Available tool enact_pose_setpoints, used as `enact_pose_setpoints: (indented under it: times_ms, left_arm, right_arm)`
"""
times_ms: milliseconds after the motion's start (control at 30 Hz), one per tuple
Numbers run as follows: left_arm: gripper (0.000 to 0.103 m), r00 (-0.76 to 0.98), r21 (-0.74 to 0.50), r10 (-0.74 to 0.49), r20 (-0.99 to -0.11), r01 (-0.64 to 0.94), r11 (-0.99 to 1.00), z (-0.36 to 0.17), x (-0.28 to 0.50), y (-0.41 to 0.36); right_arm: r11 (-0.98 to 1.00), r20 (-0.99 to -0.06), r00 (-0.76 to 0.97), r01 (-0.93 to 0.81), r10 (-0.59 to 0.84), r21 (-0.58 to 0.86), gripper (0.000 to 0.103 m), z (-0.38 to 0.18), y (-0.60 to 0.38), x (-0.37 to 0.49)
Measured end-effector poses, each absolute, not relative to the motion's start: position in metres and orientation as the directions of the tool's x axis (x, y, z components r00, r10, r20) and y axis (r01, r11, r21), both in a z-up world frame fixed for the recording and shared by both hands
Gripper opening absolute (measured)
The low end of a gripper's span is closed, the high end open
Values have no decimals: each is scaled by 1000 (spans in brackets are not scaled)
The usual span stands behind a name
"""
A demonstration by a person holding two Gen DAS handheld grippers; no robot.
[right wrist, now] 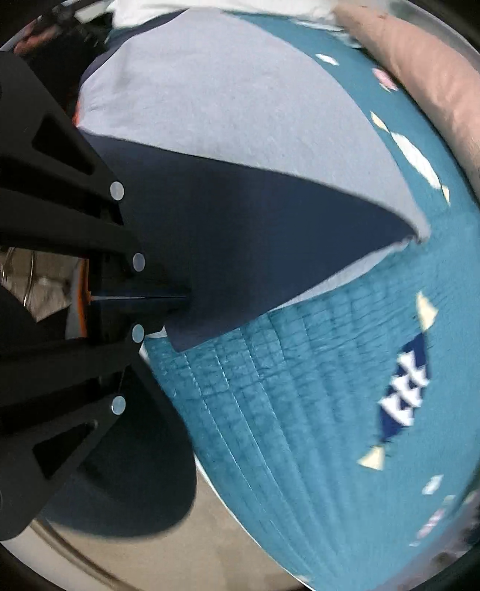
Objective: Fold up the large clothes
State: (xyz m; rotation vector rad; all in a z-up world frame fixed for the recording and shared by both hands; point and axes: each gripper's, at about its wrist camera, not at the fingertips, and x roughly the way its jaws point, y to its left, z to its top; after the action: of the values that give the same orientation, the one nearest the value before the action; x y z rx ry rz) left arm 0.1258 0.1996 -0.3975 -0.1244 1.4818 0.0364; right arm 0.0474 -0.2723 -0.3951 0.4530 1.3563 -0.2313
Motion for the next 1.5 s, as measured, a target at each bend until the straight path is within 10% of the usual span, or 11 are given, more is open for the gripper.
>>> enact_pose_setpoints:
  times_ms: [367, 1033, 1133, 1200, 1500]
  left_arm:
    - [19, 206, -119, -134, -969, 85, 989, -331, 104, 156]
    - [18, 97, -50, -74, -993, 224, 973, -390, 110, 91]
    - [33, 116, -62, -92, -989, 240, 969, -373, 108, 97]
    - [77, 160, -89, -129, -979, 236, 968, -351, 110, 105]
    - [80, 260, -76, -110, -959, 137, 988, -307, 167, 147]
  right_arm:
    - [924, -948, 225, 258, 225, 281, 4, -343, -215, 35]
    - [923, -957, 63, 254, 283, 289, 5, -394, -175, 38]
    - [919, -952, 8, 260, 305, 296, 30, -389, -189, 51]
    - [924, -952, 36, 233, 303, 302, 63, -372, -192, 53]
    - [927, -955, 233, 281, 183, 246, 85, -307, -244, 104]
